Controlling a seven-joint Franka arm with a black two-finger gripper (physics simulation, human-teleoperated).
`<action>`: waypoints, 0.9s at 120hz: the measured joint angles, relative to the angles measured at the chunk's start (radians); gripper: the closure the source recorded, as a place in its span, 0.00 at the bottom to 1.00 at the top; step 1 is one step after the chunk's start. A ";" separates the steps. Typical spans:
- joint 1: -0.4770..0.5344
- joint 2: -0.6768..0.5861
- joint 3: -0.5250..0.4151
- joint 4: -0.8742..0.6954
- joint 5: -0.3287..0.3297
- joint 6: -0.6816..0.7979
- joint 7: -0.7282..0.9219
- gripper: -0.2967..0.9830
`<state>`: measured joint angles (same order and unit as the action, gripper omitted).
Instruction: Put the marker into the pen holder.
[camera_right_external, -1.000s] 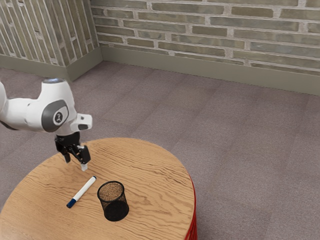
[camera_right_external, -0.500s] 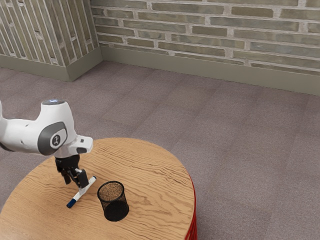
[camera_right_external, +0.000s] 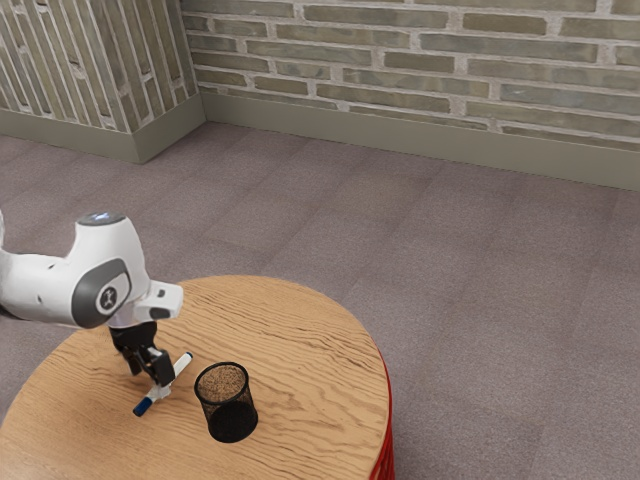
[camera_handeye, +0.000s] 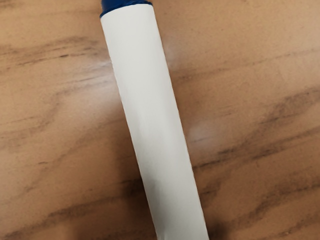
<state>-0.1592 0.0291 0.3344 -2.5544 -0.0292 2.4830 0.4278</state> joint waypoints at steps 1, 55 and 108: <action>-0.003 0.000 0.000 0.000 0.000 0.000 0.000 0.25; 0.025 -0.008 0.007 -0.037 0.000 0.005 -0.037 0.34; 0.000 -0.014 0.007 -0.036 0.021 0.006 -0.079 0.65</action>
<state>-0.1592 0.0149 0.3417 -2.5900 -0.0080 2.4886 0.3493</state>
